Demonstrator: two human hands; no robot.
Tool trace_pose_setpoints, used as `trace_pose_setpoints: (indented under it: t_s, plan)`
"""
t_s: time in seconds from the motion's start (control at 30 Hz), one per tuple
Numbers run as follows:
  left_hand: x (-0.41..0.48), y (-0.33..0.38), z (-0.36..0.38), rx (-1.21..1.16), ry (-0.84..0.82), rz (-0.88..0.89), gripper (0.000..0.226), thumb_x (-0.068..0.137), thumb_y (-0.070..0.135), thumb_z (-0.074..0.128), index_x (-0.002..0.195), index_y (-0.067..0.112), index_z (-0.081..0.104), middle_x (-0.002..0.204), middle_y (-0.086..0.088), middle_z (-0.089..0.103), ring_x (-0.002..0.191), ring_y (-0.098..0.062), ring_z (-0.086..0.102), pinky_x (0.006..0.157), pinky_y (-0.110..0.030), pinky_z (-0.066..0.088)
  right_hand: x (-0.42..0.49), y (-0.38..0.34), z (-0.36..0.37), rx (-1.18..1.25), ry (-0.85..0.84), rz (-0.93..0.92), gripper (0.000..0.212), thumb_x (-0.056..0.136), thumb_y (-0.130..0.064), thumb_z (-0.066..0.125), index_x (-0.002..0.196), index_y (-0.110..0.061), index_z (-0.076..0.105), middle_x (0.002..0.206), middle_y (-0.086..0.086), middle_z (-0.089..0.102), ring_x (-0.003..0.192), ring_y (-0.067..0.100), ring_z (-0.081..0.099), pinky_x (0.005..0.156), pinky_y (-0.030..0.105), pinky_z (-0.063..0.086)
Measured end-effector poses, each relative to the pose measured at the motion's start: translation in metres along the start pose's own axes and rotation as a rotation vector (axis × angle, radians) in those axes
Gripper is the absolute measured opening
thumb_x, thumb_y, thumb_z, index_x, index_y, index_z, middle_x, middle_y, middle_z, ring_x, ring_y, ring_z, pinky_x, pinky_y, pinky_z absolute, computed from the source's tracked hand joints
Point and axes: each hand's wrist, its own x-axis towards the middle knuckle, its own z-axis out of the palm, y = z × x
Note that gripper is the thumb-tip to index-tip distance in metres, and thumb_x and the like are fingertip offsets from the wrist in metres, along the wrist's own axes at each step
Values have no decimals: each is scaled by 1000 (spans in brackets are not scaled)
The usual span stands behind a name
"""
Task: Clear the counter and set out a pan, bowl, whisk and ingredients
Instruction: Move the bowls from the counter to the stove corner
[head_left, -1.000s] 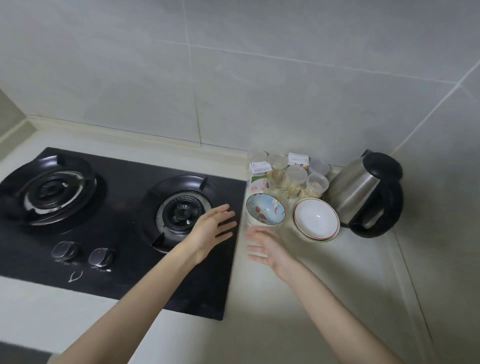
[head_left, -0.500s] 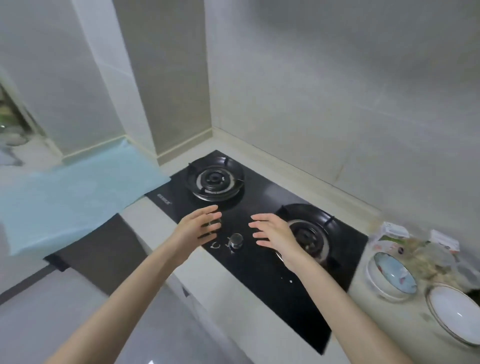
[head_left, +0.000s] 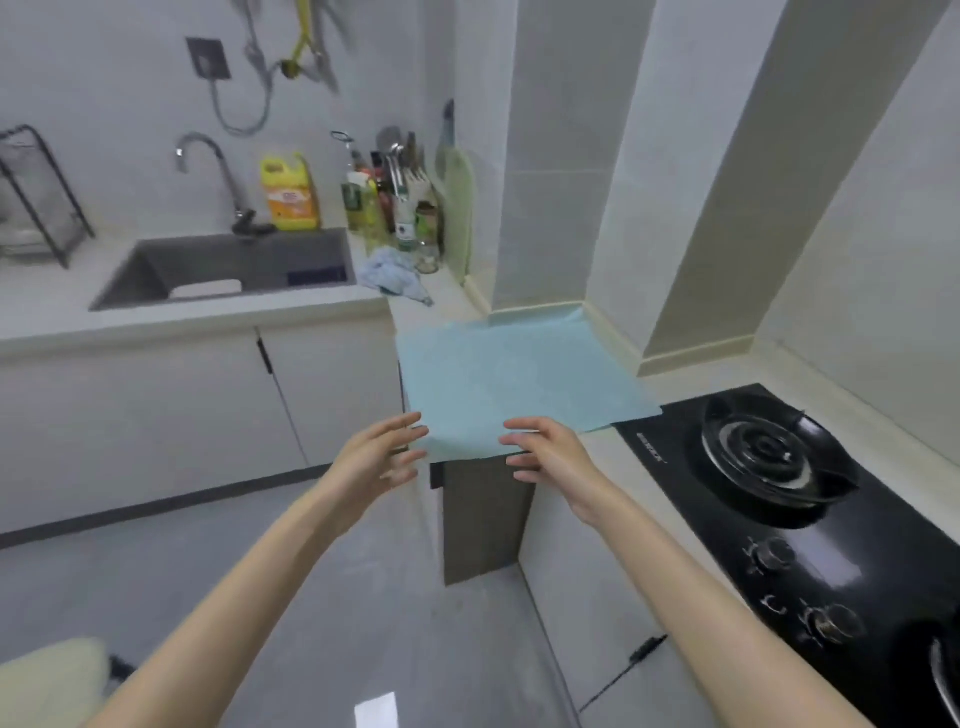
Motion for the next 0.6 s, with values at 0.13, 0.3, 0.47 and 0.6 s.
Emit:
trace_pose_setpoints:
  t_s: [0.13, 0.3, 0.47, 0.6]
  plan:
    - [-5, 15, -93, -84, 145, 30, 28, 92, 17, 59, 120, 21, 60, 117, 2, 66, 106, -19, 64, 97, -36, 48, 37, -27, 95, -83, -160, -30, 21, 94, -17, 55, 114, -19, 61, 112, 1, 66, 90, 17, 63, 82, 30, 55]
    - [-1, 29, -193, -165, 353, 85, 25, 95, 15, 53, 119, 20, 59, 120, 0, 64, 110, -22, 61, 101, -39, 46, 85, -56, 204, -131, -328, -62, 22, 95, -13, 52, 116, -15, 60, 104, -1, 66, 79, 14, 61, 72, 24, 55]
    - [18, 45, -273, -185, 513, 119, 28, 95, 15, 53, 122, 20, 59, 121, 1, 63, 109, -19, 61, 97, -36, 48, 139, -80, 297, -160, -478, -83, 23, 95, -13, 54, 117, -13, 59, 107, 1, 65, 81, 16, 60, 73, 26, 54]
    - [46, 71, -337, -185, 631, 147, 32, 96, 16, 51, 128, 20, 56, 121, 2, 62, 110, -17, 61, 82, -26, 50, 197, -105, 373, -178, -588, -104, 23, 94, -13, 56, 116, -13, 60, 101, -2, 64, 77, 15, 60, 73, 26, 54]
